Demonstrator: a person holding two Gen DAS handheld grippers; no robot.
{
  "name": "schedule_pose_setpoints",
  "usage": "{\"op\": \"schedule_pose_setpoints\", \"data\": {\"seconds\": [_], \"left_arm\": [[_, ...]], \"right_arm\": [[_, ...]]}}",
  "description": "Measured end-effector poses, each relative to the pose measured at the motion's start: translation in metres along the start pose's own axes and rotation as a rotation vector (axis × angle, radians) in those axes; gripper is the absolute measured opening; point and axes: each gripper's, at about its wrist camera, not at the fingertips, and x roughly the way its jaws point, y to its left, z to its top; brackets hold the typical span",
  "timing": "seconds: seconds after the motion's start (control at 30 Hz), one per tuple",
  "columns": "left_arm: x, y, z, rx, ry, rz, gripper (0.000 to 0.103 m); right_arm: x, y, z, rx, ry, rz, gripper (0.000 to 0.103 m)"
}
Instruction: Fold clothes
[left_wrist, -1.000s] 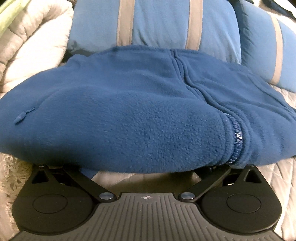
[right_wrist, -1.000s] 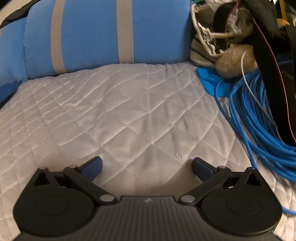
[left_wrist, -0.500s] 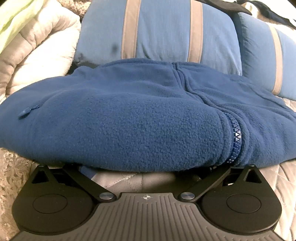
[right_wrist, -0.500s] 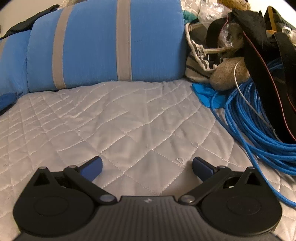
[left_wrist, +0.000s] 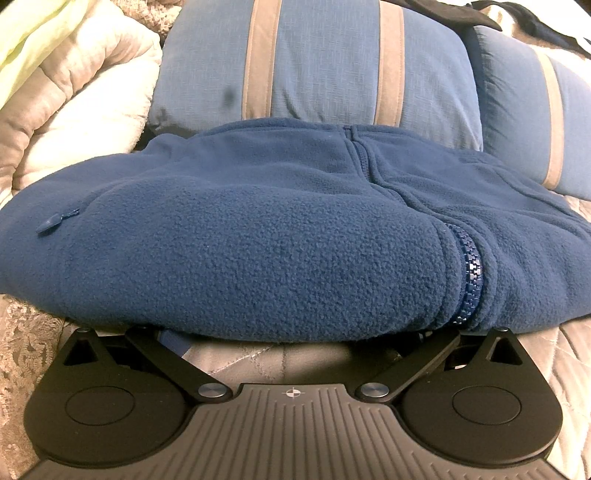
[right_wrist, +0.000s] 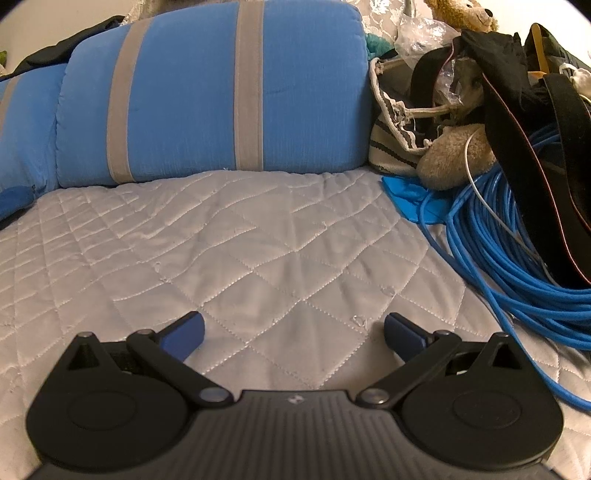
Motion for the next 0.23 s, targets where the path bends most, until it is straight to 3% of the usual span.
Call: {"op": "schedule_pose_setpoints", "data": {"seconds": [0.23], "left_arm": [[0.0003, 0.0016, -0.0004, 0.000, -0.003, -0.002, 0.103]], "right_arm": [[-0.0007, 0.0007, 0.0003, 0.000, -0.001, -0.002, 0.102]]}}
